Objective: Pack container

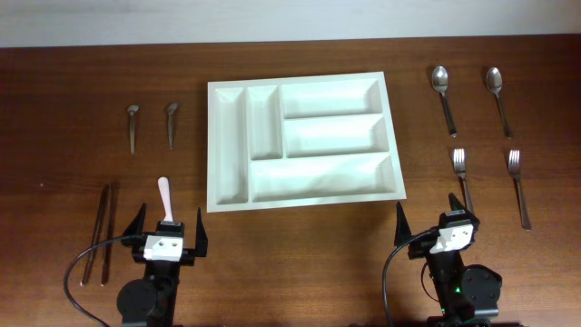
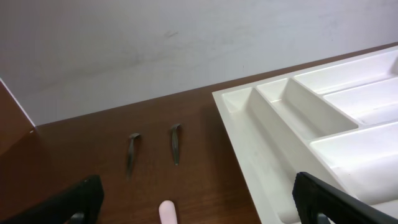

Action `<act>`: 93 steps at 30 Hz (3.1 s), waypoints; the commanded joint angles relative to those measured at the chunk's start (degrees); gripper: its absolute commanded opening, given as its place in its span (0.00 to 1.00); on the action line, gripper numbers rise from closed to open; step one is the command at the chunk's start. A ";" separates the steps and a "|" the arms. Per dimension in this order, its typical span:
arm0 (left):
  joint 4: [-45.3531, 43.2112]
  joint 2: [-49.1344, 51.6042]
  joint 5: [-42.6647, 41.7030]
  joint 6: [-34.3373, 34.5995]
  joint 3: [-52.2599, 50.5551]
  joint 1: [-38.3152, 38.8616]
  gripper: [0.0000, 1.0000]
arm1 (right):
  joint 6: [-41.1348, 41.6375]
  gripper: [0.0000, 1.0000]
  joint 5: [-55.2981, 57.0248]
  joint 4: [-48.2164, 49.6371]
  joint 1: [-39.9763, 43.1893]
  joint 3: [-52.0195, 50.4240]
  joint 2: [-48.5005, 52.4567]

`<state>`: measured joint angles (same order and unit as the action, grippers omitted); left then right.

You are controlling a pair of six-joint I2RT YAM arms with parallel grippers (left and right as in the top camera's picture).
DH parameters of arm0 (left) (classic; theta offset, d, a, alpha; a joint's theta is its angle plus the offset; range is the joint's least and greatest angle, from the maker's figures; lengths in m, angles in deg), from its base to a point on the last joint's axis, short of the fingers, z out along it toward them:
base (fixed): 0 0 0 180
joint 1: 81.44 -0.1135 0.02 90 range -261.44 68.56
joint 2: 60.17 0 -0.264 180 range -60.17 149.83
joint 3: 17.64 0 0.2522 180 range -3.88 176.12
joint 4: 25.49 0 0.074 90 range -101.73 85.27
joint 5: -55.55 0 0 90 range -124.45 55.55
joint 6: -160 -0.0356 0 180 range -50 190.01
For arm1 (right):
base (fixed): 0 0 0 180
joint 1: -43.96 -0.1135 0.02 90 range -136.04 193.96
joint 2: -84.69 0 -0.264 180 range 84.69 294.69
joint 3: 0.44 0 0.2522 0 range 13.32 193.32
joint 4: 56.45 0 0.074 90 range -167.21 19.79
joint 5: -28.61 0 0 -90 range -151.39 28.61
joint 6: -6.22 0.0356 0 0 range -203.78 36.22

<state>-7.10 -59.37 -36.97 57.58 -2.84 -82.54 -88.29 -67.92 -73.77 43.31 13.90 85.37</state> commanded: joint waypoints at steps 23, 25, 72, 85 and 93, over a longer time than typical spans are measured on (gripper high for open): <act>-0.07 -0.50 0.44 0.13 -0.52 -0.17 0.99 | 4.76 0.99 19.91 -7.91 -0.15 13.05 2.12; -0.07 -0.50 0.44 0.13 -0.52 -0.17 0.99 | 2.32 0.99 23.87 -12.57 0.72 17.64 4.72; -0.09 -0.50 0.42 0.13 -0.52 -0.17 0.99 | -25.31 0.98 4.26 -70.77 28.63 99.06 118.97; -0.07 -0.50 0.42 0.13 -0.52 -0.17 0.99 | -31.30 0.99 5.73 -68.26 20.50 98.95 122.01; -0.07 -0.50 0.42 0.13 -0.52 -0.20 0.99 | -31.06 0.99 8.74 -68.15 21.33 97.42 122.33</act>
<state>-7.19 -59.39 -36.95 57.58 -2.91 -82.54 -118.78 -60.79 -141.96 64.41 112.15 206.79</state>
